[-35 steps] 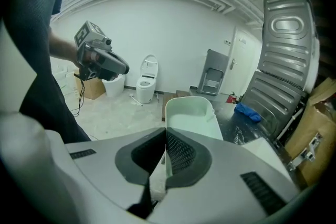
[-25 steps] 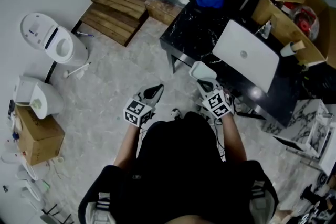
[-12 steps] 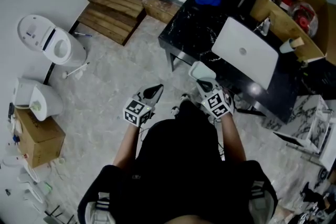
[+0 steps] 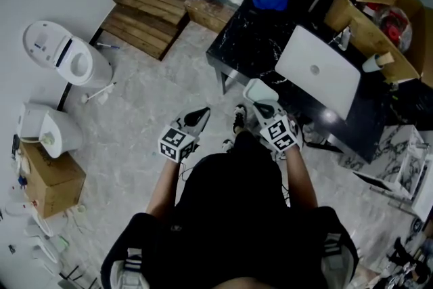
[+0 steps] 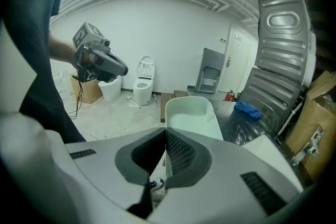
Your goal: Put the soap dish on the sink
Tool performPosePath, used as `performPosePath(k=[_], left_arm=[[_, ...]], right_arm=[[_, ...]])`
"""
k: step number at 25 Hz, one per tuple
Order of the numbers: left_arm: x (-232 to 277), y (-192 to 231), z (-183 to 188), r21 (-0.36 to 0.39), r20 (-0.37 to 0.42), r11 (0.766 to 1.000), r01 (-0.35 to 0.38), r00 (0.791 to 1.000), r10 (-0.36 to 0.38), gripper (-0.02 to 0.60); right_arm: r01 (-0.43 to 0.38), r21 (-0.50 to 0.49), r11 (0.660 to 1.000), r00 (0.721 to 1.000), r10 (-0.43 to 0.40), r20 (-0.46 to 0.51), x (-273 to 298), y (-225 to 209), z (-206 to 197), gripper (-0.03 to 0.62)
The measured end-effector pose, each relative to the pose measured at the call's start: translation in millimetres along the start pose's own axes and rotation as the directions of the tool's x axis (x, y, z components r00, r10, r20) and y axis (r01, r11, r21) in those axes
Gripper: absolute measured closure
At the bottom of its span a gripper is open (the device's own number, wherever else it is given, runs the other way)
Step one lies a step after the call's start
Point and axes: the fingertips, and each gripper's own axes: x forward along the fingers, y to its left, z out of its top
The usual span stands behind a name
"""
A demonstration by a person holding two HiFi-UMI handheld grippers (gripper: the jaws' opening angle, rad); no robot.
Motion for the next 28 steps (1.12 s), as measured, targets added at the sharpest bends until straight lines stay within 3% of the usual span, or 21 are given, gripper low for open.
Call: performPosePath(k=[12, 28], left_arm=[[17, 15, 1, -0.014, -0.011, 1.0, 0.019, 1.0, -0.019, 0.581], [55, 52, 27, -0.019, -0.024, 0.999, 0.03, 0.999, -0.03, 0.581]], right_arm=[[0.004, -0.006, 1.0, 0.998, -0.004, -0.062, 9, -15, -17, 0.597], [-0.022, -0.002, 1.0, 0.998, 0.022, -0.051, 43, -55, 4, 0.597]])
